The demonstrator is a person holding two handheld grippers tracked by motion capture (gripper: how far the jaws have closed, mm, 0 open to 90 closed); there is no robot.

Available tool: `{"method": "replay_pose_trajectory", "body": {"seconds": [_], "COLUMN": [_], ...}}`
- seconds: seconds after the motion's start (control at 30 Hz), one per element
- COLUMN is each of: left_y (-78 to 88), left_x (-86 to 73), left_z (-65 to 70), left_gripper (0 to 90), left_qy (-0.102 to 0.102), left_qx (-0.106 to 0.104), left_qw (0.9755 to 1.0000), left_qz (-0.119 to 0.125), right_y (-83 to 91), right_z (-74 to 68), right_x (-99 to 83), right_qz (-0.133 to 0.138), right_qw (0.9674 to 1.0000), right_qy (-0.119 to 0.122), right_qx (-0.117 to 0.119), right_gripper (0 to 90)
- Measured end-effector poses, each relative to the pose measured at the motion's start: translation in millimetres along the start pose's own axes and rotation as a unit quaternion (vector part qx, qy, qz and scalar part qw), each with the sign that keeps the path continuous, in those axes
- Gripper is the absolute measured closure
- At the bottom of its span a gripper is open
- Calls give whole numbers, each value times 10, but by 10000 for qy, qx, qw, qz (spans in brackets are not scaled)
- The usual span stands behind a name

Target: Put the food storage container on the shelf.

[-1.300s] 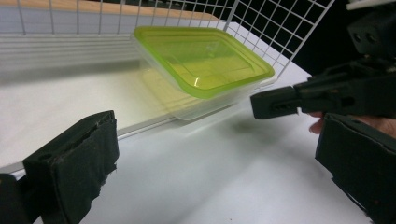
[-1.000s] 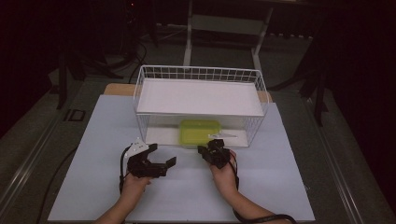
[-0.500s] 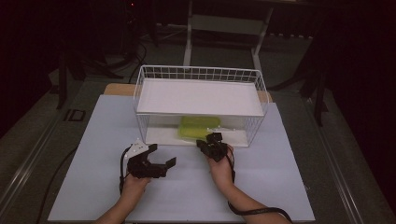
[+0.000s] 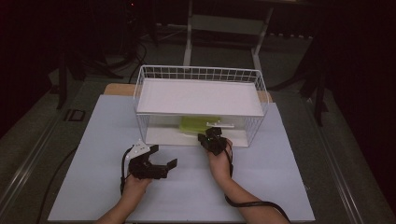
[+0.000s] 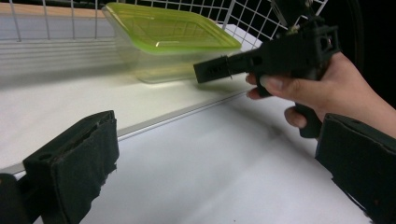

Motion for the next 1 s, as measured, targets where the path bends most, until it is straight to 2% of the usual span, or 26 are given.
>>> {"method": "replay_pose_trajectory", "body": {"seconds": [0.13, 0.2, 0.23, 0.57, 0.7, 0.73, 0.8, 0.9, 1.0], "left_y": [-1, -1, 0, 10, 11, 9, 7, -3, -9], "left_x": [-1, 0, 2, 4, 7, 8, 13, 13, 11], "left_z": [3, 2, 2, -14, -11, -3, 6, 24, 44], "left_gripper": [1, 1, 1, 1, 1, 1, 1, 1, 1], "left_qy": [-3, -18, -20, -27, -44, -74, -109, -195, -260], "left_qx": [-11, -5, -6, 26, 26, 0, -31, -76, -120], "left_qw": [10000, 10000, 10000, 10000, 10000, 10000, 9999, 9998, 9996], "left_qz": [3, -5, 6, 8, 12, 13, 32, 35, 16], "right_y": [-4, -21, -37, -49, -33, -11, 35, 103, 192], "right_z": [27, 60, 84, 64, 39, 17, -19, -49, -101], "right_x": [30, 69, 89, 98, 94, 88, 82, 68, 36], "right_qz": [39, 14, 73, 17, 48, 23, 82, 107, 83], "right_qw": [10000, 9996, 9998, 9997, 9998, 9998, 9999, 9998, 9995], "right_qy": [-64, -265, -193, -240, -165, -211, -45, 20, 60], "right_qx": [-18, -45, -50, 51, 74, 65, 142, 189, 314], "right_gripper": [900, 900, 900, 888, 882, 882, 868, 841, 775]}}
Point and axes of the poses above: each handheld gripper's, and its own axes: y roughly backward along the jaws, x roughly out of its top, z roughly to its right, the point moved 9 cm from there along -y, roughly forward along the jaws, and after that the axes turned 6 degrees about y, right-handed, at the moved point
